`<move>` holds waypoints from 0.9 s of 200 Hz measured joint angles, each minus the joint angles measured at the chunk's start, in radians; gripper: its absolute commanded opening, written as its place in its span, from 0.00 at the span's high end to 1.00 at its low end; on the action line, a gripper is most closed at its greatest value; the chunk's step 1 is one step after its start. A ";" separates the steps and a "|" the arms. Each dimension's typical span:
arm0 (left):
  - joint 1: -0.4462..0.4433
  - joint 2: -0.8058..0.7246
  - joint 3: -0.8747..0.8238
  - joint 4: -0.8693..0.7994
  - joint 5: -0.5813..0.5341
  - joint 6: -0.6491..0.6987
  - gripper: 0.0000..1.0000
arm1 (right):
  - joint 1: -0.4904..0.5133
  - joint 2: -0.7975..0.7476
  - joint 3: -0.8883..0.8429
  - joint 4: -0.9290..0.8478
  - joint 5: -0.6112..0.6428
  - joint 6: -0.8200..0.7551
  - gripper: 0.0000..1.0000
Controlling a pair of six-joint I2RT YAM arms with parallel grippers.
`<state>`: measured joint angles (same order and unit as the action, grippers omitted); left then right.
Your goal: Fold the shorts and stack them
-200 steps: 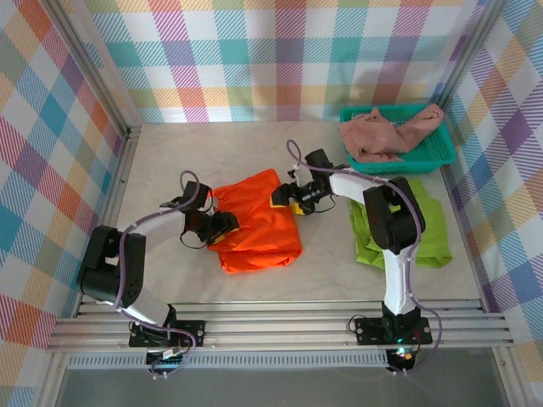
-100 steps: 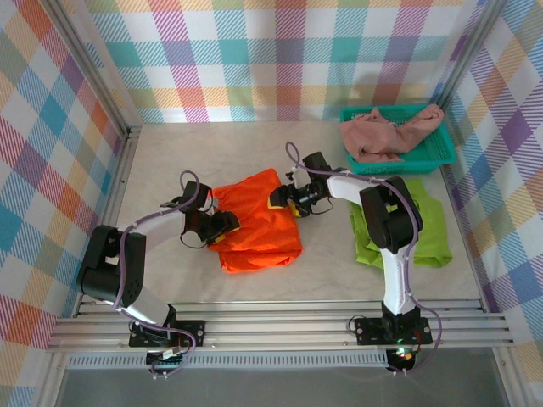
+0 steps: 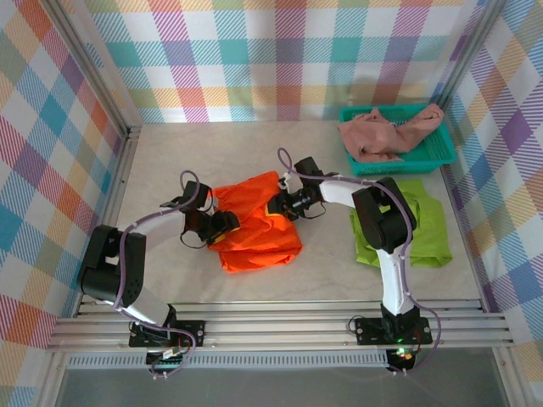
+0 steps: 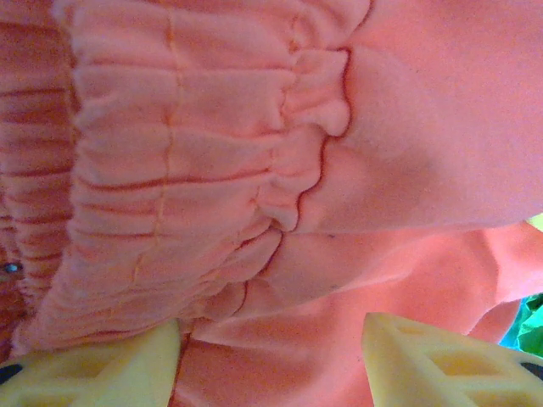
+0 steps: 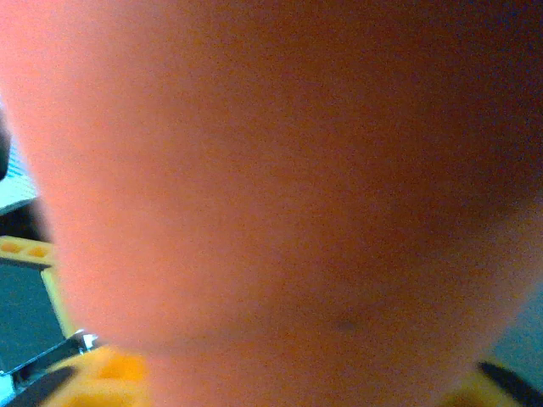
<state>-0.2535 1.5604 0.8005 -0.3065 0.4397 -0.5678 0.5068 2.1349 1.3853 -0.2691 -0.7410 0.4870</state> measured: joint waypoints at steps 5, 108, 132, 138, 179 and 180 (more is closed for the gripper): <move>0.000 0.000 0.000 0.000 0.000 0.000 0.39 | 0.000 0.000 0.000 -0.001 0.003 -0.003 0.76; -0.002 -0.242 -0.041 -0.017 -0.075 -0.010 0.00 | 0.016 -0.161 0.092 -0.310 0.219 -0.167 1.00; -0.002 -0.319 -0.041 -0.034 -0.094 -0.010 0.00 | 0.016 -0.223 0.143 -0.435 0.297 -0.224 1.00; -0.002 -0.331 -0.041 -0.034 -0.095 -0.010 0.00 | 0.016 -0.235 0.154 -0.464 0.318 -0.238 1.00; -0.002 -0.359 -0.041 -0.035 -0.105 -0.012 0.00 | 0.016 -0.286 0.240 -0.706 0.494 -0.326 1.00; -0.002 -0.359 -0.042 -0.035 -0.105 -0.012 0.00 | 0.016 -0.286 0.241 -0.711 0.498 -0.328 1.00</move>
<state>-0.2550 1.2018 0.7589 -0.3420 0.3351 -0.5797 0.5232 1.8488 1.6264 -0.9802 -0.2432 0.1589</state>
